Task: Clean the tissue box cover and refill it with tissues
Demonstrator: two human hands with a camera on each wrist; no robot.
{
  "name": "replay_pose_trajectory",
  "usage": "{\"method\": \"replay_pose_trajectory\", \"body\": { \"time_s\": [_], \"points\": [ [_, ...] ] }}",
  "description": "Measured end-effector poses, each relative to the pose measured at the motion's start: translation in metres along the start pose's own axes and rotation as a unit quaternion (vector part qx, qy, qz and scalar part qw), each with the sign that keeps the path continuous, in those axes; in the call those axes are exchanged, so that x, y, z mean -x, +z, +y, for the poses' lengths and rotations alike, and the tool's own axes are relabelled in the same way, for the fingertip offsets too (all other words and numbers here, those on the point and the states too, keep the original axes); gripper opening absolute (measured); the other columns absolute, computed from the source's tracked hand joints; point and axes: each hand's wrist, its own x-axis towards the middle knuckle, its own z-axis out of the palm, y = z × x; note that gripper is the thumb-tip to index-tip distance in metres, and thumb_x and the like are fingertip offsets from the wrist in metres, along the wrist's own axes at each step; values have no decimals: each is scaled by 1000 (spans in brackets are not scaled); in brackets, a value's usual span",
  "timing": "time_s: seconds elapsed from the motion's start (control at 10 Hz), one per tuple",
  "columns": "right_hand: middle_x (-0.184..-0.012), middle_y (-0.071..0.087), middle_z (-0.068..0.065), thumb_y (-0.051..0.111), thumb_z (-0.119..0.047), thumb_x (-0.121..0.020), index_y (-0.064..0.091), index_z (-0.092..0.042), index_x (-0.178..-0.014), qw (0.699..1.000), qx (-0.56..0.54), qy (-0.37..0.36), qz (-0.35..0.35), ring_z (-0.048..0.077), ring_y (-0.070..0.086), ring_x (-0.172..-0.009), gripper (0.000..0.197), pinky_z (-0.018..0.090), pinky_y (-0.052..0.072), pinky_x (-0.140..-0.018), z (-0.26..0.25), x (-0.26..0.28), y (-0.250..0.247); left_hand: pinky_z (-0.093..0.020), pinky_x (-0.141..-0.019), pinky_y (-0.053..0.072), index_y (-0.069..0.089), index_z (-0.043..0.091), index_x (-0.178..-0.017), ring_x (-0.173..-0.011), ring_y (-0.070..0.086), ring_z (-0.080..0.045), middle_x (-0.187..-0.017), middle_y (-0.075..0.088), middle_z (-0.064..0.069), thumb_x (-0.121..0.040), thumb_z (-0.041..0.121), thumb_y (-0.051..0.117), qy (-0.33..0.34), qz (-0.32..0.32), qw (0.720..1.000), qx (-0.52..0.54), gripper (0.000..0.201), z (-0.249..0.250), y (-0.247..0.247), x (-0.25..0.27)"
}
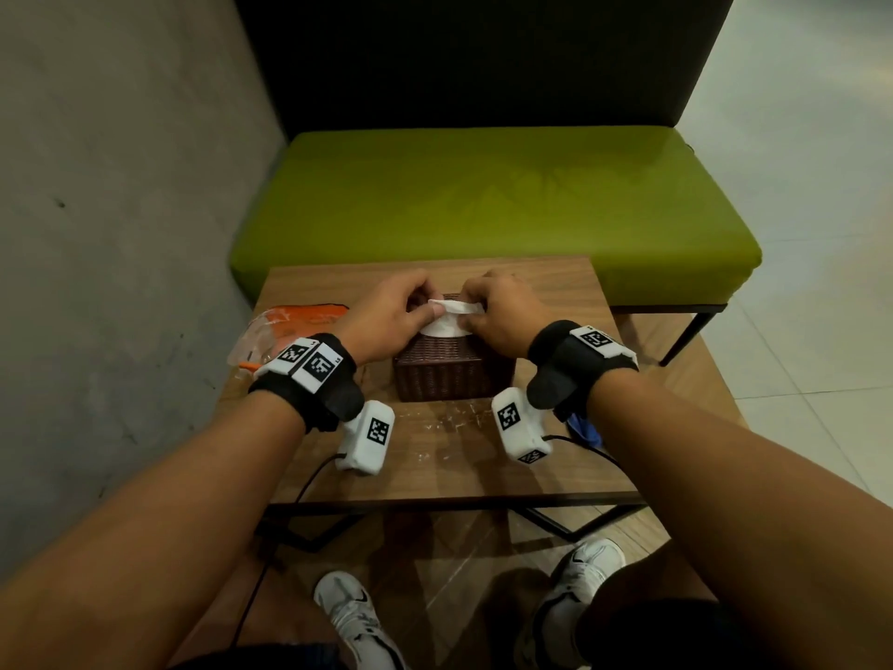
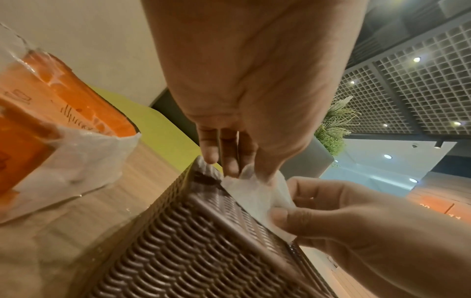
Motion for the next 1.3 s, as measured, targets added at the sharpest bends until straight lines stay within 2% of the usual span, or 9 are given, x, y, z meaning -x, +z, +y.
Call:
{"method": "replay_pose_trajectory", "body": {
  "time_s": [0.1,0.2,0.3,0.4,0.5,0.6,0.9,1.1,1.3],
  "points": [
    [-98,55,-1,73,-26,-89,67,-26,-91,999,2,9,33,24,47,-105,7,39,42,-86,0,2,-2,-37,-80,54,67,15,-108,-86,64,-17,-98,70,-4,-100,21,72,-11,16,999,39,12,-6,2,-2],
    [-88,68,2,73,-20,-90,67,-20,-86,999,-37,5,18,25,63,-90,7,33,43,-71,-1,1,-10,-27,-74,52,71,15,-115,-84,63,-13,-101,71,-3,-89,25,86,-23,-36,999,35,33,-6,1,1],
    [-87,69,6,73,-20,-93,70,-6,-94,997,-72,9,1,21,60,-78,14,32,42,-63,-2,1,-18,-44,-76,57,77,14,-102,-87,70,-25,-94,77,-5,-88,28,84,-25,-45,998,-28,21,-6,0,-2],
    [-83,65,-1,81,-22,-88,68,-8,-98,996,-81,6,-36,12,55,-70,21,26,38,-58,-1,4,-24,-57,-83,59,80,17,-94,-88,75,-32,-90,80,-6,-80,41,78,-57,-34,998,1,27,-12,-5,-6],
    [-82,66,0,83,-19,-85,71,-8,-95,997,-57,15,-51,13,56,-71,19,28,41,-59,7,3,-26,-58,-83,60,79,12,-93,-87,75,-36,-90,80,-11,-83,28,86,-65,-42,997,20,20,-16,-8,-7],
    [-78,64,0,78,-21,-90,70,-8,-92,998,-50,23,-41,15,55,-71,15,28,39,-58,11,1,-26,-37,-78,57,78,11,-102,-79,69,-18,-94,78,-8,-86,19,88,-60,-40,996,43,20,-15,-10,-7],
    [-73,57,-8,76,-24,-92,69,-15,-91,998,-49,4,-24,6,49,-65,12,25,35,-56,10,3,-22,-45,-75,57,80,19,-94,-80,72,-26,-87,78,-5,-89,22,85,-82,-49,995,-20,8,-17,-8,-11],
    [-89,70,3,79,-23,-89,70,-15,-105,996,-93,12,-9,16,60,-77,20,34,49,-71,12,11,-28,-17,-63,48,69,12,-111,-72,56,-5,-100,65,2,-81,11,91,-59,-7,997,54,37,-7,-16,-2],
    [-94,70,2,73,-28,-93,70,-18,-107,983,-170,41,52,24,69,-86,18,47,60,-78,26,22,-32,-35,-73,60,63,17,-126,-88,62,-14,-120,62,-6,-83,13,89,-99,9,991,86,51,-16,-23,15]
  ]
}}
